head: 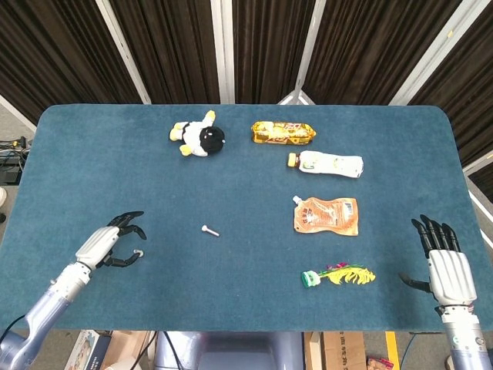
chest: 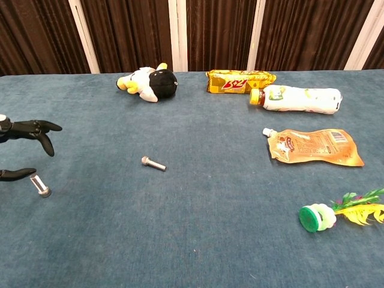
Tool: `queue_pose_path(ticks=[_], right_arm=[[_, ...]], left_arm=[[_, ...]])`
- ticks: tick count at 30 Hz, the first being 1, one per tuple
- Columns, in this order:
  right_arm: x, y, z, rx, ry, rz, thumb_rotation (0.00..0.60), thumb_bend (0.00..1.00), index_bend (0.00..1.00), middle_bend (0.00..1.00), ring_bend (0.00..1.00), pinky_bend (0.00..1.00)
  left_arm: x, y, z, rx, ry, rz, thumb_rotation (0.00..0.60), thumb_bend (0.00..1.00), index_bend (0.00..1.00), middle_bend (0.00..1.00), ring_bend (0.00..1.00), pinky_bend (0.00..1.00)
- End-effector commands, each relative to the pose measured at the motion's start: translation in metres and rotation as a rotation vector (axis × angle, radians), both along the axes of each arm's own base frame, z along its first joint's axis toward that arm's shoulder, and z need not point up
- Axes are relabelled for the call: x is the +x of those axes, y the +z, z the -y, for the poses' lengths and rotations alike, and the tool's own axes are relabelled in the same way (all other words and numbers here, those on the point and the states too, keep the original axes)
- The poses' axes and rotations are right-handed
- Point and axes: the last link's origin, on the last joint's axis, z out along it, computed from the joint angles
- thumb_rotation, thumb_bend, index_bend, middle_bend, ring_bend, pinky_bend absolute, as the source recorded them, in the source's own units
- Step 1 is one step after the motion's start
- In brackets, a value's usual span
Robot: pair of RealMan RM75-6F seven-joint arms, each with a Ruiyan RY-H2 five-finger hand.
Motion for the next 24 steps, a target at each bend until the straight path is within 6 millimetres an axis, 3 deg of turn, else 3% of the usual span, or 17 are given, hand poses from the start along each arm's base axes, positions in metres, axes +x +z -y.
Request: queue_pose_path(ticks=[1,9,16,24], right_arm=[[0.0,0.0,0.0,0.0,-0.002,0.0,0.6,0.11,0.11,0.07,0.06,0.0],[-0.002,0.001,0.001,-0.004,-0.015,0.003,0.6,0.12,0.11,0.07,0.06,0.0],[-0.005,0.001,0.001,-0.006,-0.035,-0.012,0.6,0.11,0.11,0.07,0.06,0.0],[-0.005,0.0,0.0,-0.006,-0.04,-0.025,0.6,0.12,0.11,0.07,0.06,0.0]], left_arm=[[0.023,0.015,-0.005,0.061,-0.09,-0.078,0.6,0.49,0.4,0.04,0.0,0.0],[0.085,0.028,-0.028,0.181,-0.218,-0.293,0.6,0.49,0.41,0.04,0.0,0.0],[0.136,0.014,-0.059,0.188,-0.308,-0.473,0.6,0.49,0.42,0.04,0.0,0.0],[0.163,-0.012,-0.081,0.184,-0.386,-0.552,0.6,0.49,0.41,0.04,0.0,0.0]])
